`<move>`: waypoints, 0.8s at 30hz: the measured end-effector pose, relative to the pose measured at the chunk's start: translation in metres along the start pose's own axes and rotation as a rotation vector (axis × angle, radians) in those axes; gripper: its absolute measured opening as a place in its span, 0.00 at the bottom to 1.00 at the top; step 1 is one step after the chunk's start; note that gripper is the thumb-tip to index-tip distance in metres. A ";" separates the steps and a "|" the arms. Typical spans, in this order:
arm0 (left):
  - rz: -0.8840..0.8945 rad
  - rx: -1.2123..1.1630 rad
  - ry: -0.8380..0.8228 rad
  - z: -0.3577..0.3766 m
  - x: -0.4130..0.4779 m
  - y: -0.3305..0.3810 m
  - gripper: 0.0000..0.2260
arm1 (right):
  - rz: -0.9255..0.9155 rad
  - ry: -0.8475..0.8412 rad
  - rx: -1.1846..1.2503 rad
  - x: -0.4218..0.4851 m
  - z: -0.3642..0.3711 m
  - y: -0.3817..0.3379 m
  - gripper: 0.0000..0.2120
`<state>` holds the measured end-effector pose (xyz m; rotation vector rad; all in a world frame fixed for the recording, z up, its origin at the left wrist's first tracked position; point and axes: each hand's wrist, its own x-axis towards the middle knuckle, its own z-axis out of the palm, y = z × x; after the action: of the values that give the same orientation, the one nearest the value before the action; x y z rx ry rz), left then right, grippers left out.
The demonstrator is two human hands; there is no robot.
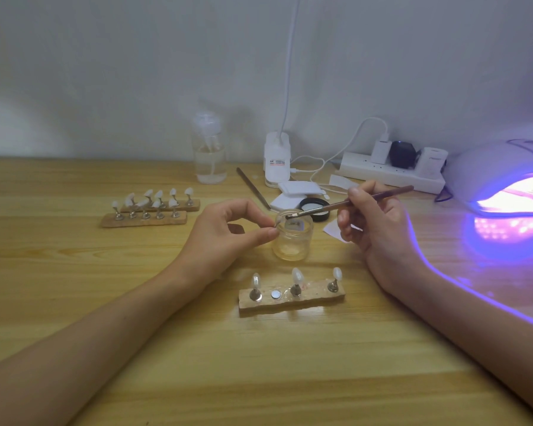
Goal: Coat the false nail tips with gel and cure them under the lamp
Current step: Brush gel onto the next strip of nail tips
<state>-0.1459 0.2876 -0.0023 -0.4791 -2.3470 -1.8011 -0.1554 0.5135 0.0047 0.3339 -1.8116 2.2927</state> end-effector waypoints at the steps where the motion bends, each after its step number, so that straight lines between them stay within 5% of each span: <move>1: 0.002 -0.001 0.000 0.000 0.000 0.000 0.06 | -0.011 -0.015 0.015 0.000 0.000 -0.001 0.13; 24: 0.048 0.035 0.008 0.000 0.000 -0.002 0.05 | -0.004 -0.048 -0.039 -0.001 0.001 0.001 0.10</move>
<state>-0.1468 0.2868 -0.0042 -0.5181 -2.3373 -1.7350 -0.1549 0.5123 0.0040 0.3890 -1.8742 2.2626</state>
